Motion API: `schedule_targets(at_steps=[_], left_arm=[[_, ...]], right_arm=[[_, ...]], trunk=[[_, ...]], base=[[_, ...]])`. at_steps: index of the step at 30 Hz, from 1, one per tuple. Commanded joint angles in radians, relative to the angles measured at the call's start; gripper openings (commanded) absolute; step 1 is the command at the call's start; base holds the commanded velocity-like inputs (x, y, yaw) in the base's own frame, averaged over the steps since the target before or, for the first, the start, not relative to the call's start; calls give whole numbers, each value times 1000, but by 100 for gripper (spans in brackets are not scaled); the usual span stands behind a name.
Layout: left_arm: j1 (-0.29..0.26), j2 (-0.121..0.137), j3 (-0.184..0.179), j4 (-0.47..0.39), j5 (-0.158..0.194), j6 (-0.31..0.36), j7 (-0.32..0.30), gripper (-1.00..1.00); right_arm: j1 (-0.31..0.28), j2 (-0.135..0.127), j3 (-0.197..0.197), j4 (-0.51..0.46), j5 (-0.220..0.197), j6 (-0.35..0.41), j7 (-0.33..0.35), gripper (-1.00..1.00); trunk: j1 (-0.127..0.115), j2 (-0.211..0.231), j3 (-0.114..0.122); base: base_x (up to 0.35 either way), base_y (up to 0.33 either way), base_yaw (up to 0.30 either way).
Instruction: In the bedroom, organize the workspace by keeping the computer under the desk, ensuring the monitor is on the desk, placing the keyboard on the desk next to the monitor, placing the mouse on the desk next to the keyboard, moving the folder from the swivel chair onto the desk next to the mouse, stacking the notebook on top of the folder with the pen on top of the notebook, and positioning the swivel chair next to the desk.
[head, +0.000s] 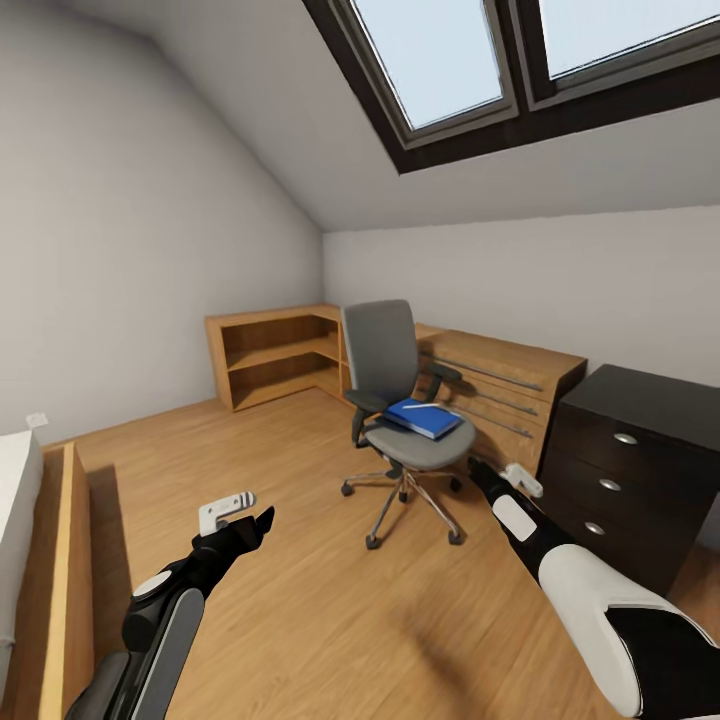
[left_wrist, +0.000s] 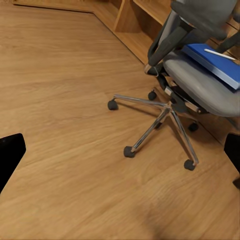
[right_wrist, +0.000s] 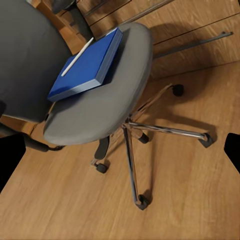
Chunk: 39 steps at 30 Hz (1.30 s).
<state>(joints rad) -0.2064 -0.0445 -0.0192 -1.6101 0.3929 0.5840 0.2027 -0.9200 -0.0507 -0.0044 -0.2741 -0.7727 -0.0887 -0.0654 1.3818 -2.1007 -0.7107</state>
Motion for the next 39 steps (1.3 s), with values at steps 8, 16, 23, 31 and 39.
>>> schedule_targets(at_steps=[8, 16, 23, 31, 39], left_arm=[[-1, 0, -1, -1, 9, 3, 10, 100], [-1, 0, 0, 0, 9, 3, 12, 100], [-1, -1, -1, 11, 7, 3, 14, 100], [-1, 2, 0, 175, -41, -2, 13, 100], [-1, -1, -1, 405, -109, -172, 13, 100]], right_arm=[[0, 0, 0, 0, -2, -2, -2, 100], [0, 0, 0, 0, -1, -2, -2, 100], [1, 0, 0, 0, 31, -19, -2, 100], [71, 52, 1, 55, 263, -214, -5, 100], [124, 124, 0, 183, 424, -422, -12, 100]], trunk=[[-31, 56, 24], [-62, 112, 49], [-88, 161, 71], [-119, 217, 96], [-150, 273, 121]], base=[[0, 0, 0], [0, 0, 0], [0, 0, 0], [0, 0, 0], [0, 0, 0]])
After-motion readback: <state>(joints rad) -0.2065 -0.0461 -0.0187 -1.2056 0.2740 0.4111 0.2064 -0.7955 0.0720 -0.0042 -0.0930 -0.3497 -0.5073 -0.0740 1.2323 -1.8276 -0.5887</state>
